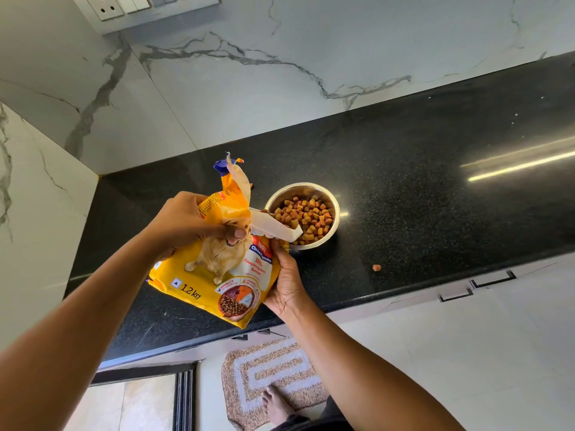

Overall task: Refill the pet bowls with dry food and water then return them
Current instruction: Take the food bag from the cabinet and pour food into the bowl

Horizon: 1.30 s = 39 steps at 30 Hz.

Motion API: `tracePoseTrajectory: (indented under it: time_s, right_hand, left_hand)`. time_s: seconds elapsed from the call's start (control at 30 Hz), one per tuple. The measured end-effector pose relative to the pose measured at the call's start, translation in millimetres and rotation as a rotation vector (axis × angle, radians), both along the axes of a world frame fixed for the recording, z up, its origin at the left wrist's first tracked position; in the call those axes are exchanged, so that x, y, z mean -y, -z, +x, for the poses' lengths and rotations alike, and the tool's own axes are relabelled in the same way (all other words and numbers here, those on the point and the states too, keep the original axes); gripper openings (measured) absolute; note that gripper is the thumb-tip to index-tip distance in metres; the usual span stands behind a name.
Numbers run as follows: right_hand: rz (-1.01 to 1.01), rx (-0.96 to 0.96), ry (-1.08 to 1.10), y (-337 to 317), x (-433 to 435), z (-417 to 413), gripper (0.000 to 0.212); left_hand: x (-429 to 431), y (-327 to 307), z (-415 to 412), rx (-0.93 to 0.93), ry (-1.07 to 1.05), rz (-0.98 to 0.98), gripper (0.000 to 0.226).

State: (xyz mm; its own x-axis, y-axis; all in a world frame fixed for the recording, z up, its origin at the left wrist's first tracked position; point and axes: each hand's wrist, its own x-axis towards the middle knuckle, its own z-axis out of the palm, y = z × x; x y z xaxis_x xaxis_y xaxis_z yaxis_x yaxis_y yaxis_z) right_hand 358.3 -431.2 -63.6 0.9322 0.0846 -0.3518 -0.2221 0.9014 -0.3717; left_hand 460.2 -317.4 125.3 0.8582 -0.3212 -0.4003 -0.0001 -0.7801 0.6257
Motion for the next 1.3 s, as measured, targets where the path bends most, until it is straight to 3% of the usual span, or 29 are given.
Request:
tracePoseTrajectory:
  time_s: [0.3, 0.47, 0.8, 0.97, 1.3]
  right_hand:
    - [-0.01, -0.036, -0.025, 4.2, 2.2, 0.8, 0.07]
    - [-0.001, -0.036, -0.045, -3.0, 4.6, 1.7, 0.059]
    - [0.023, -0.026, -0.035, -3.7, 3.0, -0.9, 0.059]
    - [-0.019, 0.0, -0.017, -6.5, 2.7, -7.5, 0.076]
    - [-0.022, -0.015, -0.043, -7.8, -0.8, -6.3, 0.068]
  left_hand:
    - [-1.0, 4.2, 0.0, -0.025, -0.003, -0.021, 0.074]
    - [-0.3, 6.8, 0.3, -0.02, -0.008, -0.019, 0.068]
    - [0.5, 4.2, 2.9, -0.008, 0.025, -0.013, 0.063]
    - [-4.0, 3.8, 2.2, -0.006, 0.025, -0.003, 0.063]
    - [-8.4, 5.0, -2.2, -0.019, 0.026, -0.023, 0.068]
